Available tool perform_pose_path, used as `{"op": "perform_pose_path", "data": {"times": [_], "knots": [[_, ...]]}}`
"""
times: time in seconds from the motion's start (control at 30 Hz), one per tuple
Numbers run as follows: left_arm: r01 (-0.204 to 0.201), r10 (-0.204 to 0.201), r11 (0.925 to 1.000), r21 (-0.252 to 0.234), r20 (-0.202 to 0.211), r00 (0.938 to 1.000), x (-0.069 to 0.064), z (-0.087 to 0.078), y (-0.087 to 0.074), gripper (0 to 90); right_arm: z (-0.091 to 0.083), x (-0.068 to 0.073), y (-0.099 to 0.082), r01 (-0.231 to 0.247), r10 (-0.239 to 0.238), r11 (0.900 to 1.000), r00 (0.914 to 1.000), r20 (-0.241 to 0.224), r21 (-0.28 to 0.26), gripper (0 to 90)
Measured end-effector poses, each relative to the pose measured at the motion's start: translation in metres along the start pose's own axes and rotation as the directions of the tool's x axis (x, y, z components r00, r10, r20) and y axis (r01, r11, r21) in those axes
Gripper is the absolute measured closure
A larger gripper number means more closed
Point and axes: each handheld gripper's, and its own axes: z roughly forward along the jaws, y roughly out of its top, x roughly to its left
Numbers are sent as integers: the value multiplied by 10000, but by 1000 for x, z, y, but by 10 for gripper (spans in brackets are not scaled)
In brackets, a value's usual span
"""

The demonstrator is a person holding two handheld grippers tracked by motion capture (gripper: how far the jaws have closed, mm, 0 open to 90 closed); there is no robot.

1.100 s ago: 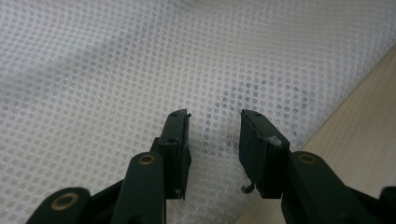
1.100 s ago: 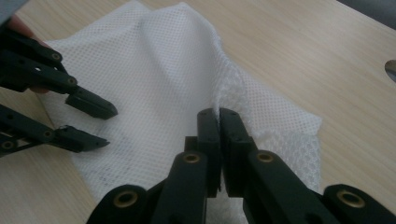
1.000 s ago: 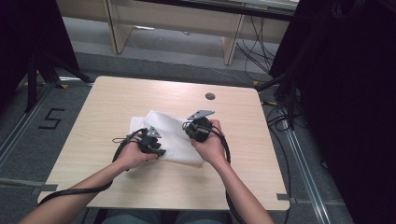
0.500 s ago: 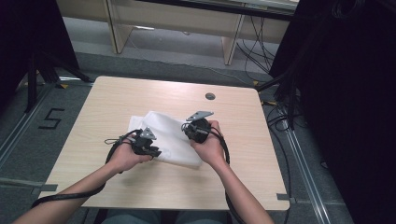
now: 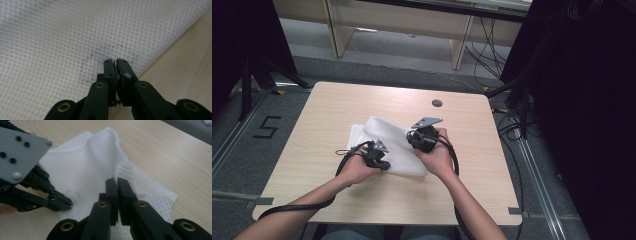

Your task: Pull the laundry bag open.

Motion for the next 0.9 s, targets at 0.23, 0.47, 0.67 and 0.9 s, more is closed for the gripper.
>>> {"op": "perform_pose_path", "data": {"times": [0.23,0.47,0.67,0.9], "knots": [[60,-61,10000,-66,-212,9998,3,8,9,845,-10,5,1,15,-19,9998,9998,-200,-207,887],[499,-511,9982,-330,-385,9980,6,14,14,835,-14,8,2,386,-395,9986,9989,-252,-362,887],[958,-1006,9913,-905,-494,9937,4,18,15,803,-16,11,-3,669,-683,9960,9974,-216,-591,886],[272,-277,9994,-236,-220,9994,10,-9,10,757,-15,11,-13,513,-511,9977,9987,47,-433,887]]}}
